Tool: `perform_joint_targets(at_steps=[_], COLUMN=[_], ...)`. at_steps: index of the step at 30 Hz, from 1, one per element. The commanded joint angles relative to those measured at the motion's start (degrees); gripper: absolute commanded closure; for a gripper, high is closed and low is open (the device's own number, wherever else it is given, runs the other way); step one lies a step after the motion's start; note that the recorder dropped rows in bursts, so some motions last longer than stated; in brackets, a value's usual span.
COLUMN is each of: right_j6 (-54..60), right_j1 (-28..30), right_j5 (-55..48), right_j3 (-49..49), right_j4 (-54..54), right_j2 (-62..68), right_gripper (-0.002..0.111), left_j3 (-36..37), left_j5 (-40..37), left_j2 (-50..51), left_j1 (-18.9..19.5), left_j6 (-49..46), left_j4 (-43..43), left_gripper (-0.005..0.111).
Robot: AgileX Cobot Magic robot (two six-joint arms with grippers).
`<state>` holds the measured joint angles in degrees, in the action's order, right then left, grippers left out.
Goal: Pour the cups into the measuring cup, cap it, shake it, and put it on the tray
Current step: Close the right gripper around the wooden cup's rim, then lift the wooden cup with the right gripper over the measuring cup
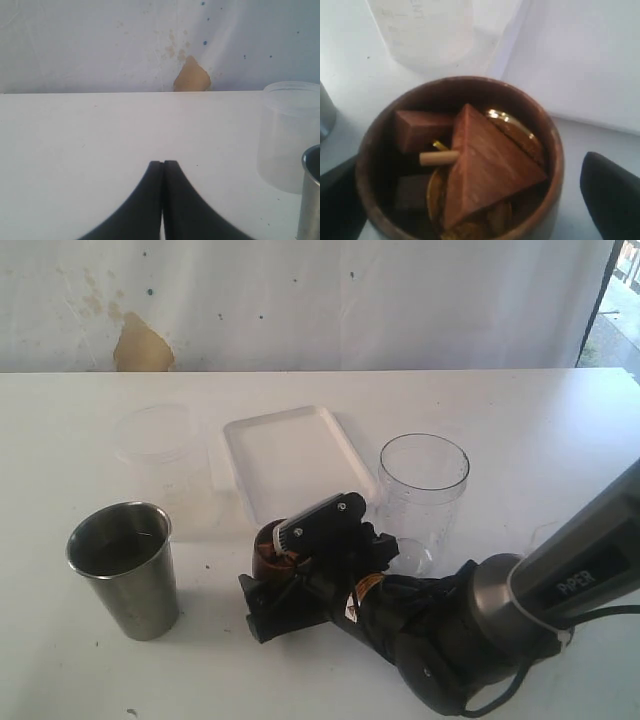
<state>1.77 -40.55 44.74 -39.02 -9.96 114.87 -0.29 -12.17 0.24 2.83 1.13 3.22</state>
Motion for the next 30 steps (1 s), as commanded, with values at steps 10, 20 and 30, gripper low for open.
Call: perform_joint_targets(at_steps=[10,20,30], right_j6=[5.1,3.2,2.0], right_j1=[0.0,0.0,-0.1], right_j5=[3.3,5.2,5.6], right_j3=[-0.4,-0.4,-1.1], right_j4=[0.5,0.4,-0.3], right_j2=[1.6,2.1,2.7], right_gripper=[0.003,0.003,0.003], left_j3=[0.3,0.3,0.3], left_j5=[0.6,0.6,0.6], left_j2=[-0.2,-0.2,-0.2], left_j1=[-0.1,-0.1,-0.1], left_j6=[0.1,0.1,0.1], left_j4=[0.2,0.2,0.2], left_gripper=[0.106,0.106,0.106])
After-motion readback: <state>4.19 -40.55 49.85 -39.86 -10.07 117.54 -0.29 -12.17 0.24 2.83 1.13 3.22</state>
